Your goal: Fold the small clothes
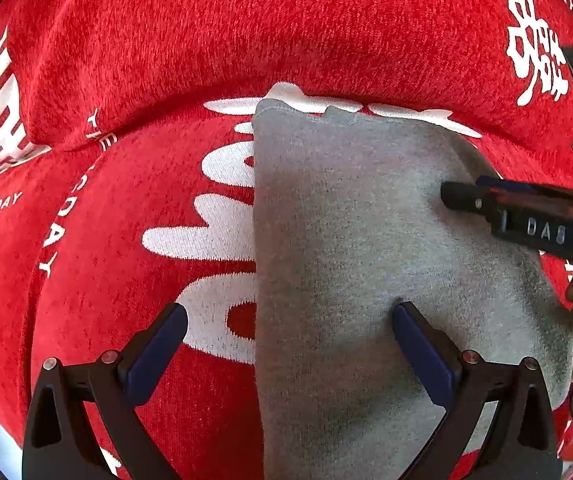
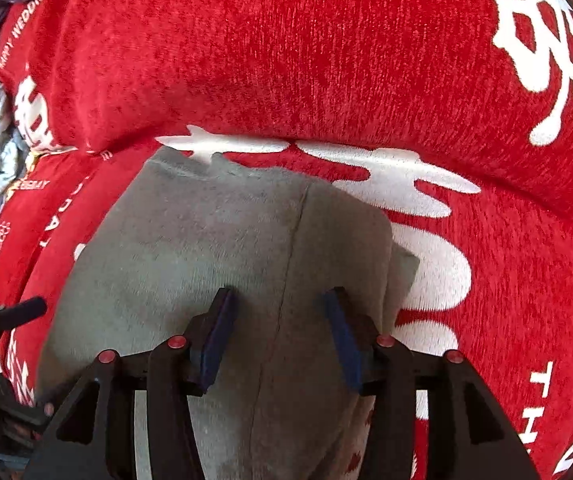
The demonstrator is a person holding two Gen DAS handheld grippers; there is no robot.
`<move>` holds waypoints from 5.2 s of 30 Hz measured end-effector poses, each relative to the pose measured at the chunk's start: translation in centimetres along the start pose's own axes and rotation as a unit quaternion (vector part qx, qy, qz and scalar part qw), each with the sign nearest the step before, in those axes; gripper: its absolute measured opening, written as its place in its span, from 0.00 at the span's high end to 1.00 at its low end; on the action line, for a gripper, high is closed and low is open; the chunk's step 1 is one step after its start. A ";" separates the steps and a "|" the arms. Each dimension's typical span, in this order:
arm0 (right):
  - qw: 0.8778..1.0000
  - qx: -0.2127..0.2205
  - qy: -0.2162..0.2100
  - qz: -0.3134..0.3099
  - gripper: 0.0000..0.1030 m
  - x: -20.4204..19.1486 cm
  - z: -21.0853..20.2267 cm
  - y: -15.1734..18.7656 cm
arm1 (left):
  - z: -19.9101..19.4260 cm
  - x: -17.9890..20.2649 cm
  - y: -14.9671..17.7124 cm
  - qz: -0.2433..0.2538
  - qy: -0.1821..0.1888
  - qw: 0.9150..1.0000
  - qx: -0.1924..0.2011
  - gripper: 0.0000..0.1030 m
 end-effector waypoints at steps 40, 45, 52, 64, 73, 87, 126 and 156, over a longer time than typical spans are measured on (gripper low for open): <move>0.995 0.082 -0.048 0.015 0.25 -2.0 -12.2 12.5 | -4.5 -4.3 3.9 -0.034 0.037 0.999 0.018 0.00; 0.998 0.041 -0.041 -0.024 0.25 -4.2 -9.5 11.7 | -1.1 -4.0 6.7 -0.016 0.010 0.999 -0.047 0.00; 0.989 0.067 -0.090 0.095 0.25 2.3 -11.2 12.2 | -6.5 -5.7 2.5 -0.016 0.095 0.995 0.028 0.00; 0.951 0.009 -0.222 0.214 0.23 6.4 -4.2 8.0 | 2.1 -0.6 -2.5 -0.022 0.174 0.981 -0.084 0.00; 0.974 0.027 -0.173 0.144 0.60 2.6 -2.8 6.0 | 1.7 0.3 -2.9 -0.009 0.185 0.981 -0.060 0.41; 0.982 0.089 -0.149 0.070 0.63 -4.4 -12.8 7.7 | -8.3 -1.8 0.3 0.022 0.184 0.983 -0.010 0.57; 0.992 0.099 -0.074 0.006 0.47 -12.3 -16.8 20.6 | -13.0 -10.7 14.2 0.010 0.097 0.991 0.092 0.18; 0.998 0.029 0.011 0.050 0.43 -9.0 -9.6 13.6 | -5.6 -10.0 8.1 0.006 -0.004 1.000 0.009 0.00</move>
Point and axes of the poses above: each gripper's, at about its wrist camera, not at the fingertips, and z roughly the way its jaws point, x to its right, y to its underside, the point moved 2 cm from there along z, roughly the way its jaws point, and after that the axes turned 1 degree about z, right-handed, at the moved point
